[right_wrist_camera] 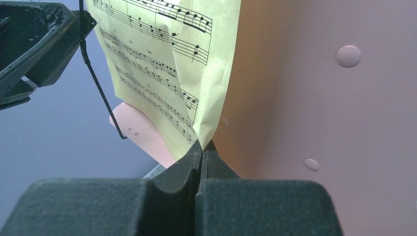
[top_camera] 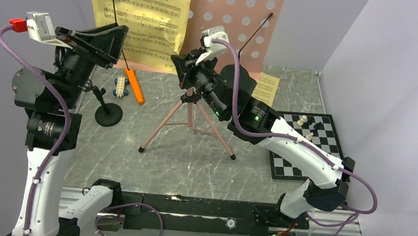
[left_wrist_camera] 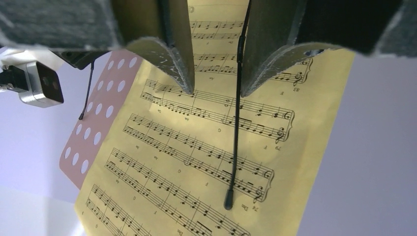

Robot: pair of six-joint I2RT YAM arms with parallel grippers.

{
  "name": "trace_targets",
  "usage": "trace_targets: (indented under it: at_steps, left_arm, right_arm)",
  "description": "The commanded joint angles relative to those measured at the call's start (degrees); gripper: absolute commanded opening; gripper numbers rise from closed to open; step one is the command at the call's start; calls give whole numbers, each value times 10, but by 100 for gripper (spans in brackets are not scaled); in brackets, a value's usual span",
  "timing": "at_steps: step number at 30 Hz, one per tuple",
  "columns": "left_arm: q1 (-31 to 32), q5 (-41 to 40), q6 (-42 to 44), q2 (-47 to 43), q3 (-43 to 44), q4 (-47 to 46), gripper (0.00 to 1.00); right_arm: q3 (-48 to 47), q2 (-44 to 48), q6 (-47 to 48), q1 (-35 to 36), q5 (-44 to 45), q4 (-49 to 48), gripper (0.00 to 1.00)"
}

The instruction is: Pack up the instrument practice props

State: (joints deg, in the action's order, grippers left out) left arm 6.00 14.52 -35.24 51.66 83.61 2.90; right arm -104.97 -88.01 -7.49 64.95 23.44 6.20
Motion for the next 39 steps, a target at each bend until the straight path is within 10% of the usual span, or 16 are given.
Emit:
trace_targets:
  at_steps: [1, 18, 23, 28, 39]
  left_arm:
    - [-3, 0, 0, 4, 12, -45, 41]
    - [-3, 12, 27, -8, 8, -51, 0]
    - [-3, 10, 40, -19, 7, -45, 0]
    - [-3, -10, 60, -23, 13, -14, 43]
    - [-3, -6, 79, -17, 1, -3, 39]
  right_arm:
    - [-16, 15, 8, -3, -9, -11, 0]
    - [-23, 18, 12, -3, -5, -6, 0]
    - [-27, 18, 13, -3, -4, 0, 0]
    - [-24, 19, 11, -3, -3, 1, 0]
    - [-40, 11, 5, -2, -10, 10, 0]
